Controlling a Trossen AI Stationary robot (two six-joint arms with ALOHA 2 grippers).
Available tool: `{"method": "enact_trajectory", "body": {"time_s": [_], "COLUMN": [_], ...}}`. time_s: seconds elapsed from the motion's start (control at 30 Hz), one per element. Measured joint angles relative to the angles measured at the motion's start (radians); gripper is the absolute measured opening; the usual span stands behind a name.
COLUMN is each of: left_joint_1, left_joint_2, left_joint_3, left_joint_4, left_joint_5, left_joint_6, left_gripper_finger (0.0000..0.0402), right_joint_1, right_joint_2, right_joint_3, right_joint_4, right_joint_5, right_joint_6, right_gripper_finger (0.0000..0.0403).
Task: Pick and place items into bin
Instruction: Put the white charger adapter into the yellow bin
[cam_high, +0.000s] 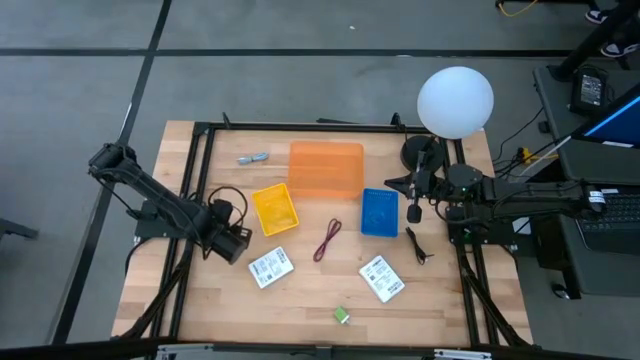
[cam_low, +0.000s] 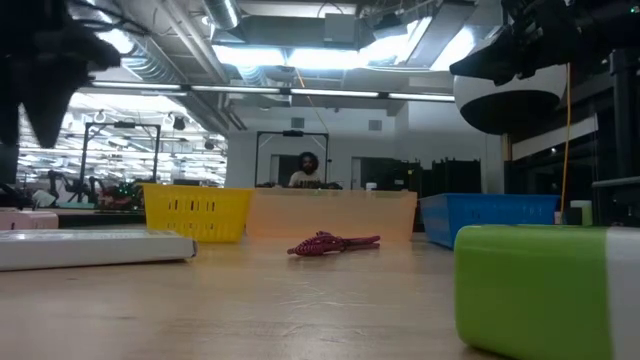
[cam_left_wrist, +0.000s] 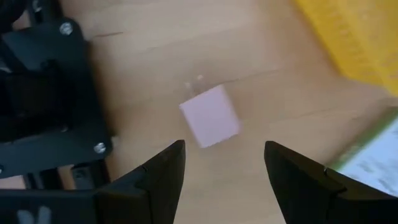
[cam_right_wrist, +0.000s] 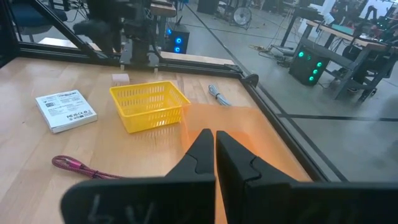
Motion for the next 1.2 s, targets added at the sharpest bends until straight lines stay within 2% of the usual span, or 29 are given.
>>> {"method": "enact_trajectory", "body": {"time_s": [0.27,0.67,0.9,1.2], "left_joint_1": [-0.004,-0.004,-0.004,-0.003], "left_joint_2": [0.000,0.000,0.000,0.009], "left_joint_3": [-0.081,-0.198,-0.212,-0.212], "left_joint_4": [0.041,0.197,0.231,0.230], "left_joint_5": [0.006,-0.019,-0.081,-0.085], "left_joint_6": [-0.048,-0.183,-0.229,-0.268], "left_gripper_finger": [0.0214,0.0214,0.0214,0.0214], "right_joint_1": [0.000,0.000,0.000,0.000], "right_joint_2": [0.000,0.000,0.000,0.000], "right_joint_3": [0.000,0.000,0.000,0.000], "right_joint_4": [0.000,0.000,0.002,0.007], "right_joint_5": [0.000,0.000,0.000,0.000], "right_joint_6": [0.000,0.000,0.000,0.000], "right_gripper_finger": [0.0000,0.0000,0.0000,0.0000]}}
